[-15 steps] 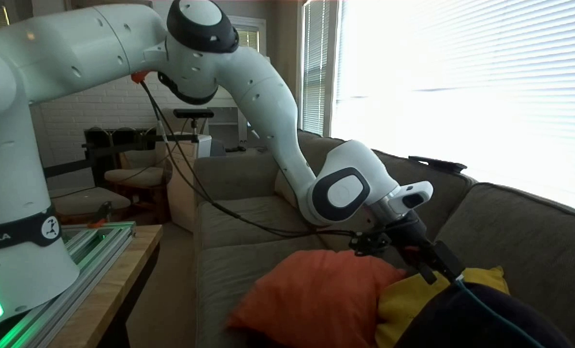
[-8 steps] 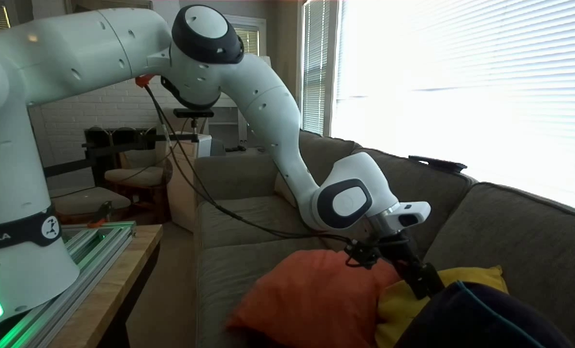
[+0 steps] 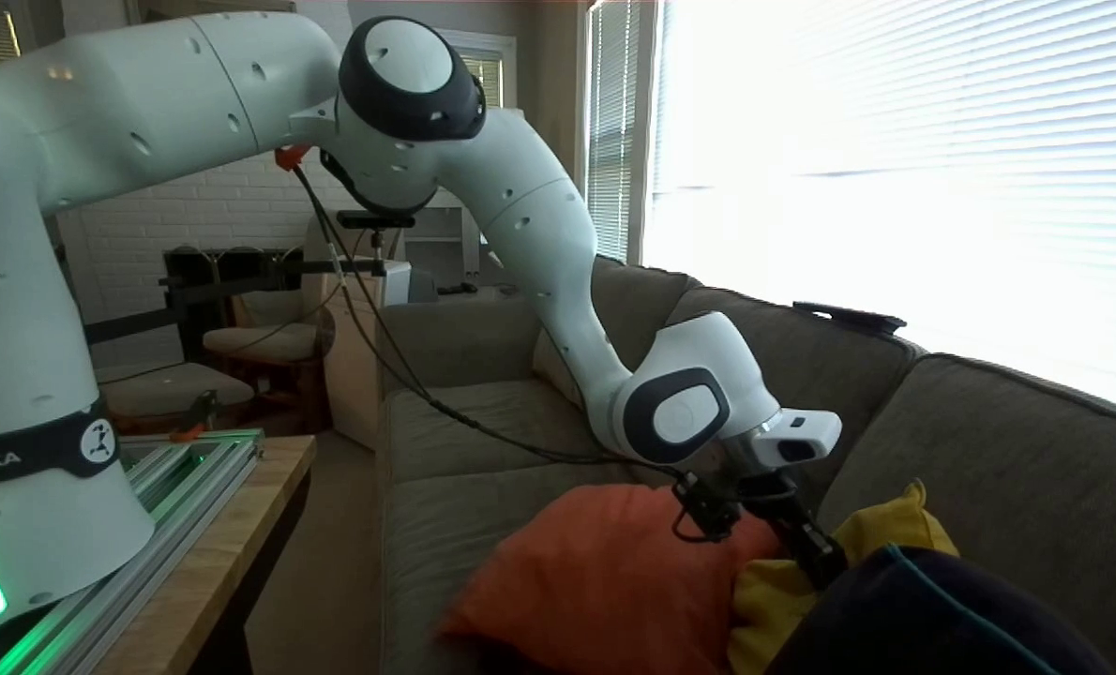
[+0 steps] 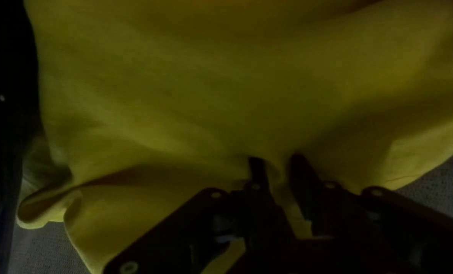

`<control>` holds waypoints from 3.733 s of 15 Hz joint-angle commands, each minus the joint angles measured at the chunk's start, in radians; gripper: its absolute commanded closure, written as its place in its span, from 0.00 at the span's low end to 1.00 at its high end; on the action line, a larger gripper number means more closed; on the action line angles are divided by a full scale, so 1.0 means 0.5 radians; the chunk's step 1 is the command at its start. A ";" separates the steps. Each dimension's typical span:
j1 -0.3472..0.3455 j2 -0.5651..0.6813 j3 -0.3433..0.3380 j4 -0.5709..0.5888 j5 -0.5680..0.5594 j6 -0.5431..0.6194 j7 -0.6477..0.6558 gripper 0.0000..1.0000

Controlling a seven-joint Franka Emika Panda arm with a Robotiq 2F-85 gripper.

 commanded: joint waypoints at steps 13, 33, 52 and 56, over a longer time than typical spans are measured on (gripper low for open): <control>0.142 -0.810 0.155 -0.670 -0.085 0.324 -0.020 1.00; 0.904 -1.264 -0.649 -1.026 -0.008 0.824 -0.094 1.00; 1.590 -2.292 -0.876 -1.231 -0.537 0.122 -0.166 1.00; 1.687 -2.334 -1.053 -1.156 -0.622 -0.164 -0.108 1.00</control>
